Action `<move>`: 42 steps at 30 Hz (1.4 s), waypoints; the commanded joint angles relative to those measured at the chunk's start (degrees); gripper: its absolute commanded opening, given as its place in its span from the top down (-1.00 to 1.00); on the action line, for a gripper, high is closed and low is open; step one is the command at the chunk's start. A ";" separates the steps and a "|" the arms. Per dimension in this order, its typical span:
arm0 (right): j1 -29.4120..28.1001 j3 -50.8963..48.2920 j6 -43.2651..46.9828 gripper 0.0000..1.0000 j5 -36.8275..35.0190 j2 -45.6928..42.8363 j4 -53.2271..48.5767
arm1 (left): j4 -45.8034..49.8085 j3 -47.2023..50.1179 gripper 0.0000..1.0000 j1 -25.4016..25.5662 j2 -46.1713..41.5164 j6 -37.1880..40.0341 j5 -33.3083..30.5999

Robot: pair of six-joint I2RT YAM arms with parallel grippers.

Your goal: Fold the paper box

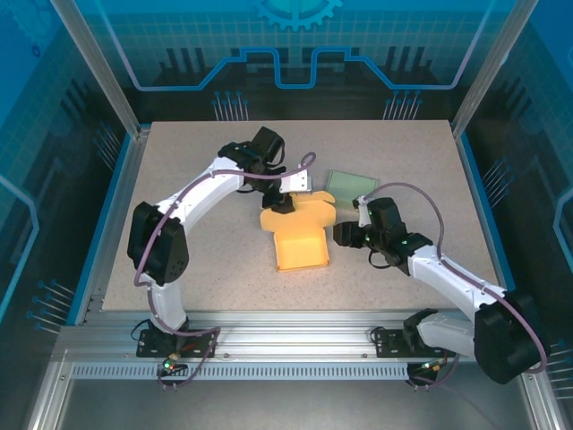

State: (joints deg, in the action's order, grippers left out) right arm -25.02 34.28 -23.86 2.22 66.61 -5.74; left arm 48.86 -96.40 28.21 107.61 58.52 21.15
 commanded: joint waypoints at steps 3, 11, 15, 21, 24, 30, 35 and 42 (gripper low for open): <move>-0.73 3.68 2.79 -0.55 -3.68 1.27 -0.77 | -9.63 3.94 -0.39 0.18 -9.88 -8.72 -2.95; -0.57 5.24 5.67 -0.56 -5.40 1.66 -0.32 | -29.04 27.90 -0.98 0.03 -31.88 -43.21 -20.42; 0.20 6.47 6.29 -0.49 -4.65 2.91 -0.20 | -39.75 44.17 -0.96 -0.47 -42.10 -59.94 -29.24; 1.08 7.55 6.88 -0.47 -0.98 6.55 2.13 | -61.39 63.50 -0.93 -0.64 -47.24 -72.79 -27.59; 1.59 7.91 6.55 -0.46 -0.70 8.43 4.06 | -68.06 66.48 -0.78 -0.68 -43.84 -73.21 -26.39; 2.87 8.61 6.19 -0.31 2.65 10.91 6.18 | -78.58 68.45 -0.56 -0.63 -35.89 -71.69 -24.68; 2.78 8.45 6.61 -0.30 4.63 11.61 7.89 | -83.83 67.31 -0.37 -0.63 -28.68 -71.82 -22.08; 2.54 10.33 7.33 -0.24 5.01 13.72 7.45 | -84.68 65.91 -0.22 -0.62 -24.80 -71.84 -19.69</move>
State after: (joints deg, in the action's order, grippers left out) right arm -22.72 42.87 -17.50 5.93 79.40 0.14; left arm -32.67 -28.77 27.90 82.26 -13.23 -0.93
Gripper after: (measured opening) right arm 0.623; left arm 0.610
